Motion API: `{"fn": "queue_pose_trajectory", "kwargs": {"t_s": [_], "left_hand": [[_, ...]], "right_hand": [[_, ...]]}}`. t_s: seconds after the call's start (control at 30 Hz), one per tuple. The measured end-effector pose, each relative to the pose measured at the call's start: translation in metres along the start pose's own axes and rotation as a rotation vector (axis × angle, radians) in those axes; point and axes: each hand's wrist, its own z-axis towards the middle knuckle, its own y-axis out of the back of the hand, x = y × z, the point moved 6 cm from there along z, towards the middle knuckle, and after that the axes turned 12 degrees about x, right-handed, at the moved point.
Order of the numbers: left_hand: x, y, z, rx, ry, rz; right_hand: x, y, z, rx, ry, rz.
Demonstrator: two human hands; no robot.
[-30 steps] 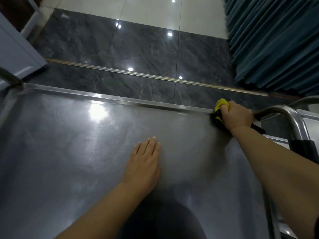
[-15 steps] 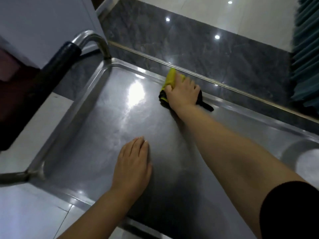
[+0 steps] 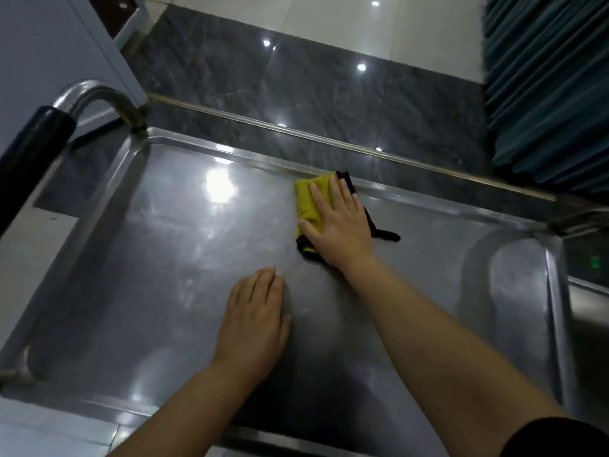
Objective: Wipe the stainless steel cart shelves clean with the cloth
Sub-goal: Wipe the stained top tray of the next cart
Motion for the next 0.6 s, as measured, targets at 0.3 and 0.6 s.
{"fn": "queue_pose_trajectory", "kwargs": {"t_s": [0.3,0.6], "left_hand": [[-0.086,-0.020,0.022,0.001,-0.205,0.055],[-0.066,-0.028,-0.001,0.011,-0.186,0.047]], "right_hand": [[-0.203,0.019,-0.110,-0.043,-0.418,0.091],[-0.284,0.022,-0.178,-0.083,-0.763,0.161]]}}
